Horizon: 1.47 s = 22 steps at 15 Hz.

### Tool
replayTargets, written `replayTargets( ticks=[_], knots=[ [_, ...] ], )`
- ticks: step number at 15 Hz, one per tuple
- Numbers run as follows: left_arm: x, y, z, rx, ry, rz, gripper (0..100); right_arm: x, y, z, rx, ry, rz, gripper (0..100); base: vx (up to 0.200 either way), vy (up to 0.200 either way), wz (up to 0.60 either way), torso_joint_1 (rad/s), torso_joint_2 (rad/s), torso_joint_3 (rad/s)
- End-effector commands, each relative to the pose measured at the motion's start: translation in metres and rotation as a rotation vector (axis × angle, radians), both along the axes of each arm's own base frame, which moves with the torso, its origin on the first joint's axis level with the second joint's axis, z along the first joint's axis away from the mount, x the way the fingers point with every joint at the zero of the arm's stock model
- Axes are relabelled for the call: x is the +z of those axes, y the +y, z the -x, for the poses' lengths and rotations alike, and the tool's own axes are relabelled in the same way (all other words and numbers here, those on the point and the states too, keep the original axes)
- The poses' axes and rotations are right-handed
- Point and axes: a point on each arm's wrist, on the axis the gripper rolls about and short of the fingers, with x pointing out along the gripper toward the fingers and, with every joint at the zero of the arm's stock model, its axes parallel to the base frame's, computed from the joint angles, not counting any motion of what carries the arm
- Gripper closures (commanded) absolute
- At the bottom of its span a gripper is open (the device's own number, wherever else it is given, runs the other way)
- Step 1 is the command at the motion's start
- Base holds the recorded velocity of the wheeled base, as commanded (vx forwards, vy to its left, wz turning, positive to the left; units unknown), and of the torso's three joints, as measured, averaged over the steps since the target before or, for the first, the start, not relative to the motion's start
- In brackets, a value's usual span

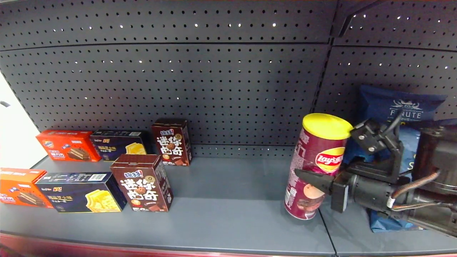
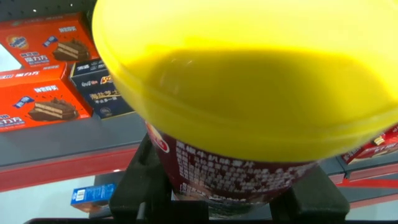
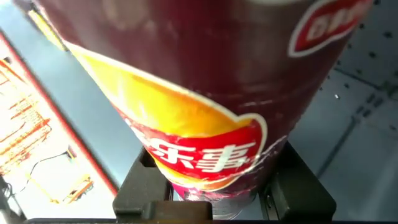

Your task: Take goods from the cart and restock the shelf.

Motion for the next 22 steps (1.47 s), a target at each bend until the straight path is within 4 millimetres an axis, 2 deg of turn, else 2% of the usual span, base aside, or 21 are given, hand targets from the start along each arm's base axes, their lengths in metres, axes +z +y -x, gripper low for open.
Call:
replayTargets(
  ticks=[1,4,8,11,22],
  knots=[
    [-0.005,0.001,0.004,0.001,-0.010,0.002,100,0.007,-0.020,0.030,0.004,-0.046,-0.032,100,0.000,0.000,0.00,0.000,0.00,0.000],
    [-0.009,0.001,0.007,-0.003,-0.016,0.004,100,0.003,-0.029,0.043,0.007,-0.048,-0.035,100,0.000,0.000,0.00,0.000,0.00,0.000],
    [-0.015,0.002,0.012,0.003,-0.024,0.004,100,-0.005,-0.025,0.045,0.037,-0.019,-0.017,100,0.000,0.000,0.00,0.000,0.00,0.000],
    [-0.025,0.002,0.017,0.007,-0.029,0.004,100,-0.015,-0.017,0.037,0.040,0.019,0.016,100,0.000,0.000,0.00,0.000,0.00,0.000],
    [-0.031,0.002,0.015,0.009,-0.006,0.002,100,-0.038,0.015,0.012,0.081,0.039,0.034,100,0.000,0.000,0.00,0.000,0.00,0.000]
  ],
)
